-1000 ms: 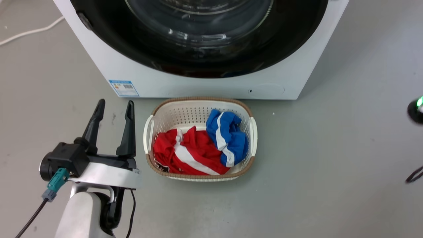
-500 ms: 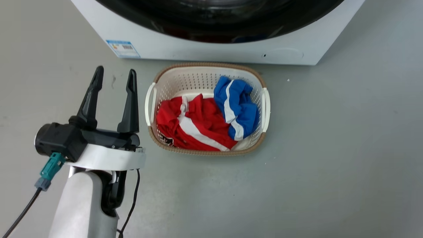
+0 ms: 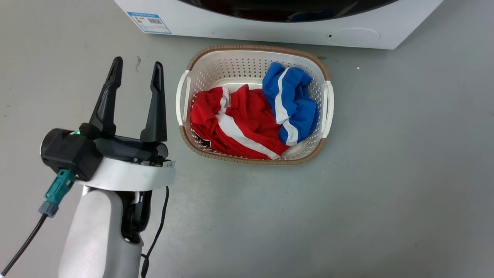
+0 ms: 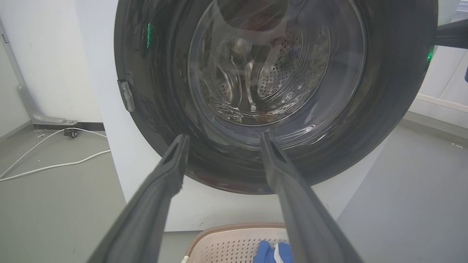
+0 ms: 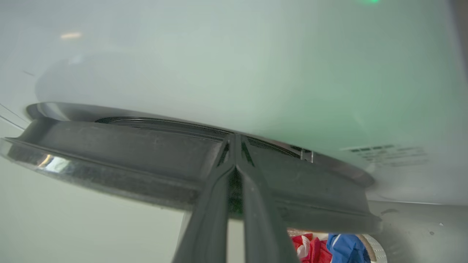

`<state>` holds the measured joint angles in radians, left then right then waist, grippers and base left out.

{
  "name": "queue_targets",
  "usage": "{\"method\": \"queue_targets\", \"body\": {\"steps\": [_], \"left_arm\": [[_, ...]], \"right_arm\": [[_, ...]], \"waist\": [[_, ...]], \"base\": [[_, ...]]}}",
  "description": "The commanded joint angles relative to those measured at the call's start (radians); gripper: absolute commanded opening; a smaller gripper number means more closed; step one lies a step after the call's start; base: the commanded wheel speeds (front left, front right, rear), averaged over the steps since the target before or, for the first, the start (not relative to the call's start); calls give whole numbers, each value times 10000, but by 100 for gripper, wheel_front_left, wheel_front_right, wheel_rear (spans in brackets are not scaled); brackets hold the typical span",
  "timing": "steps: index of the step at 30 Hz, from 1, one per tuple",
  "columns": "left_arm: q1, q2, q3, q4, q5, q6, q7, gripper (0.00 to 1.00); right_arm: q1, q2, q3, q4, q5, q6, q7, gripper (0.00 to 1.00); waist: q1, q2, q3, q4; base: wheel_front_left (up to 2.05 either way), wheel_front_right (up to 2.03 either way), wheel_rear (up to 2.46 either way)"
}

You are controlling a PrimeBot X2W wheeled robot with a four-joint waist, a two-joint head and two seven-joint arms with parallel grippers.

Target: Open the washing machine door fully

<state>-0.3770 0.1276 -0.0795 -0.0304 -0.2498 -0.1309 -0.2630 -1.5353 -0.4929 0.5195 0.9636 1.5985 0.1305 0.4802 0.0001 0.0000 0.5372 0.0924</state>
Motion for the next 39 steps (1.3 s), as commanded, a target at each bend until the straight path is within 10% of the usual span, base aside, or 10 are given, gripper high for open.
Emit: {"method": "queue_targets", "body": {"steps": [1,24,39], "left_arm": [[-206,-23,-13,-56,-2,3,-25,100],[162,29,-104,261,62,3,-24,100],[1138,201,-158,849,12,3,-24,100]], "right_arm": [[-247,231,112,193,-51,4,86,0],[1092,219,774,-176,137,4,2291,0],[4115,233,1516,-2704,635,4,3291,0]], "waist": [[-1,0,116,57],[-1,0,-842,-262],[-1,0,-2585,-653]], "base": [[0,0,0],[0,0,0],[0,0,0]]}}
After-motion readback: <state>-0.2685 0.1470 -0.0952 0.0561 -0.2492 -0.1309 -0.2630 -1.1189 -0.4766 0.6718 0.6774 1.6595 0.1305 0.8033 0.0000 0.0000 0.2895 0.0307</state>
